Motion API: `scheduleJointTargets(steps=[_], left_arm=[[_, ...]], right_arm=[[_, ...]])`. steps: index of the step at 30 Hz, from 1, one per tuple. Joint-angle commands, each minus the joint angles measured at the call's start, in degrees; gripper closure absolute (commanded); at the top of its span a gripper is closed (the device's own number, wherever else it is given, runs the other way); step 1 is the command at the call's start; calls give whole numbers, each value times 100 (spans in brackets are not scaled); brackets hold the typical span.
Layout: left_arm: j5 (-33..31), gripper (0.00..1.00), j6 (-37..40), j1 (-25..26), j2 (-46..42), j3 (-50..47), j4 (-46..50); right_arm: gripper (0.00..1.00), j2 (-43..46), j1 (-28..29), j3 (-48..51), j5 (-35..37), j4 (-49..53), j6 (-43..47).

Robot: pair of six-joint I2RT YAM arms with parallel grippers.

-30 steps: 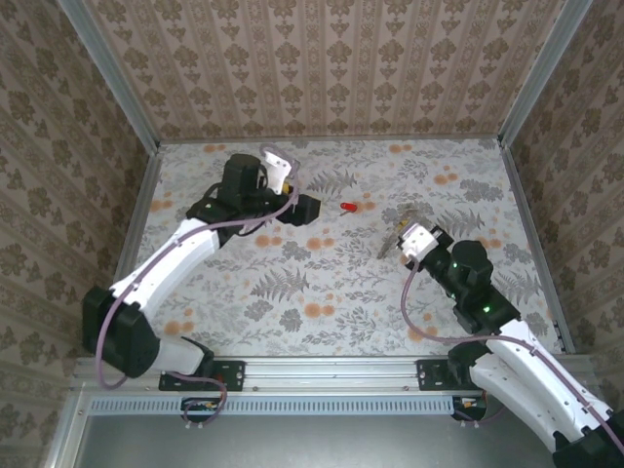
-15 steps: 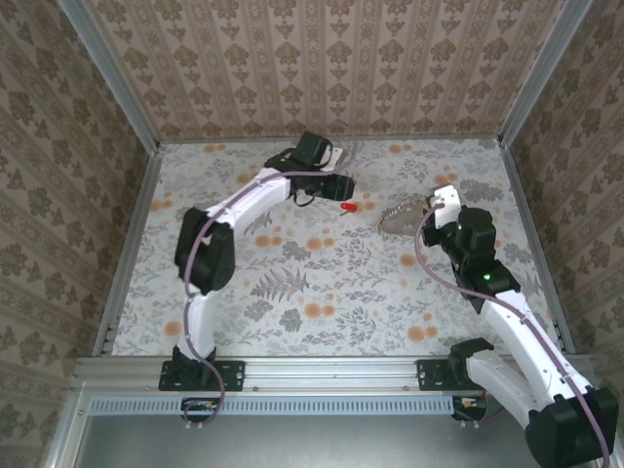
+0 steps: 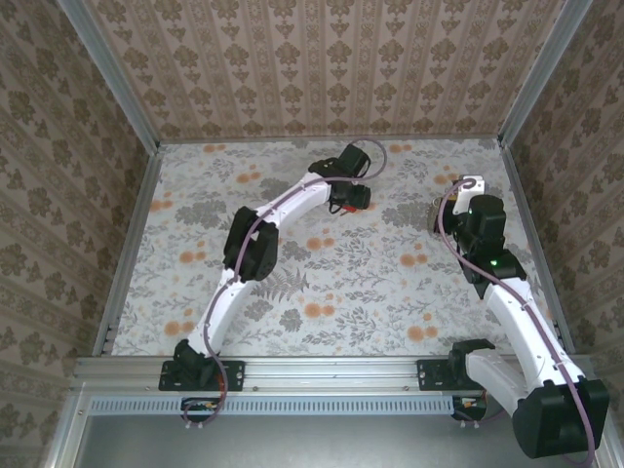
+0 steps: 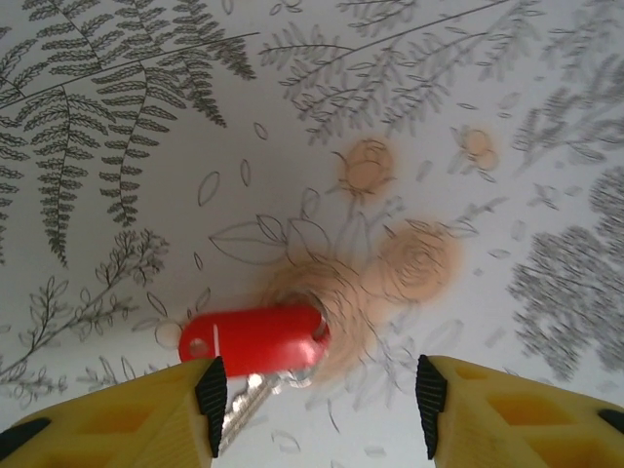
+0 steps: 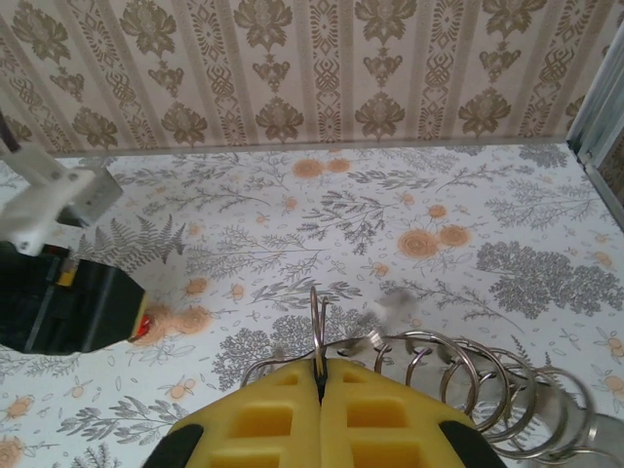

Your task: Put the keys on the keyring

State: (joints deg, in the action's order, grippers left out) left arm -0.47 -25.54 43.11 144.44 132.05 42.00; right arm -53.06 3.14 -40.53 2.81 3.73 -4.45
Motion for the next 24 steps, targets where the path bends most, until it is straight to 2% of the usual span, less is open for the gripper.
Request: scheduleJointTargets(steps=[1, 7, 14, 19, 24], left_arm=[[-512, 45, 63, 77, 207, 251, 92], [-1043, 51, 434, 224, 374, 285, -195], [-893, 52, 541, 231, 653, 475, -307], [-903, 64, 470, 227, 699, 395, -202], [-951, 68, 525, 228, 396, -161, -309]], right_arm=[[100, 8, -23, -227, -104, -147, -128], [100, 123, -24, -144, -148, -202, -102], [100, 226, -24, -86, -219, -219, -44], [100, 281, -24, -86, -290, -224, 31], [100, 330, -24, -42, -393, -270, 76]])
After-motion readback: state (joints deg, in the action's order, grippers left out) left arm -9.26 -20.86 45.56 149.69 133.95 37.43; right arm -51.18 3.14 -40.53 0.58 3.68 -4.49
